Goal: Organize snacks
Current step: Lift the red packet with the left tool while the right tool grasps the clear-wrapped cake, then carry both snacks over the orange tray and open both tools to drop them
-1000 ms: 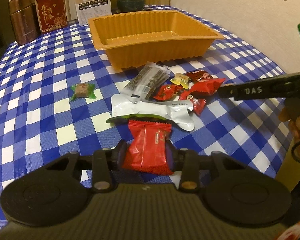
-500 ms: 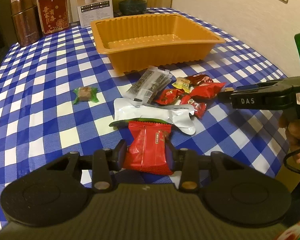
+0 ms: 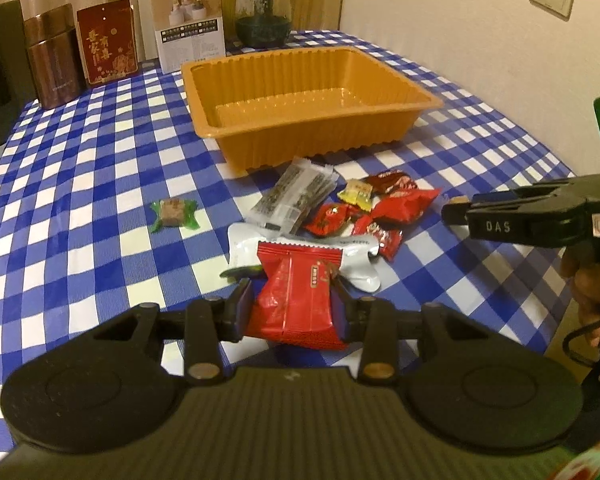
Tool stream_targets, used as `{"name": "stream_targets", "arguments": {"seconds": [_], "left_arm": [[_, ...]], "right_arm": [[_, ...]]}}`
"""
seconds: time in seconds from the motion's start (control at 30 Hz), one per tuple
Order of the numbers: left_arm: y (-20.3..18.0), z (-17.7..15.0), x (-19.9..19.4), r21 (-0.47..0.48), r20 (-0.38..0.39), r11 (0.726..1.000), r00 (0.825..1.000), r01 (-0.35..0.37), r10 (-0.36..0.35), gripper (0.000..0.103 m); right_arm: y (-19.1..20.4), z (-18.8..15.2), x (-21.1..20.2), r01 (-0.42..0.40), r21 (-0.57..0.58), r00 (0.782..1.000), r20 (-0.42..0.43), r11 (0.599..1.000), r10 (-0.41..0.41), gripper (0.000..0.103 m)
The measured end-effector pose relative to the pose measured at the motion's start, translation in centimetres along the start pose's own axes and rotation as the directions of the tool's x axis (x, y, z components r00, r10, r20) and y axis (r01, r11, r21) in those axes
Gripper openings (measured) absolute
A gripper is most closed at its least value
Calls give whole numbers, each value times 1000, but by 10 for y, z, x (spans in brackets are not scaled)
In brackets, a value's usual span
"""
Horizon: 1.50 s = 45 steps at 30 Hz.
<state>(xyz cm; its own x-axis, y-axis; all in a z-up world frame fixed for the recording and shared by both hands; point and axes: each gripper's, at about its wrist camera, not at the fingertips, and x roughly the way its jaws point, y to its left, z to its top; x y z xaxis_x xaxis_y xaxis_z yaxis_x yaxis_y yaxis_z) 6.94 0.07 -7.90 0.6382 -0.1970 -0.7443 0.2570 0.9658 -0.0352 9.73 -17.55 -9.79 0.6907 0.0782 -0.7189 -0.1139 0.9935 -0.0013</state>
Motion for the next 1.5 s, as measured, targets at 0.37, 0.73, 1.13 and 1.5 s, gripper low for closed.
{"name": "stream_targets", "arguments": {"seconds": [0.37, 0.73, 1.13, 1.5], "left_arm": [[4, 42, -3, -5, 60, 1000, 998, 8, -8, 37], [14, 127, 31, 13, 152, 999, 988, -31, 28, 37], [28, 154, 90, -11, 97, 999, 994, -52, 53, 37], [28, 155, 109, -7, 79, 1000, 996, -30, 31, 36]], "right_arm": [[10, 40, -30, -33, 23, 991, 133, 999, 30, 35], [11, 108, -2, -60, 16, 977, 205, 998, 56, 35], [3, 131, 44, -78, 33, 985, 159, 996, 72, 36], [-7, 131, 58, -88, 79, 986, 147, 993, 76, 36]]}}
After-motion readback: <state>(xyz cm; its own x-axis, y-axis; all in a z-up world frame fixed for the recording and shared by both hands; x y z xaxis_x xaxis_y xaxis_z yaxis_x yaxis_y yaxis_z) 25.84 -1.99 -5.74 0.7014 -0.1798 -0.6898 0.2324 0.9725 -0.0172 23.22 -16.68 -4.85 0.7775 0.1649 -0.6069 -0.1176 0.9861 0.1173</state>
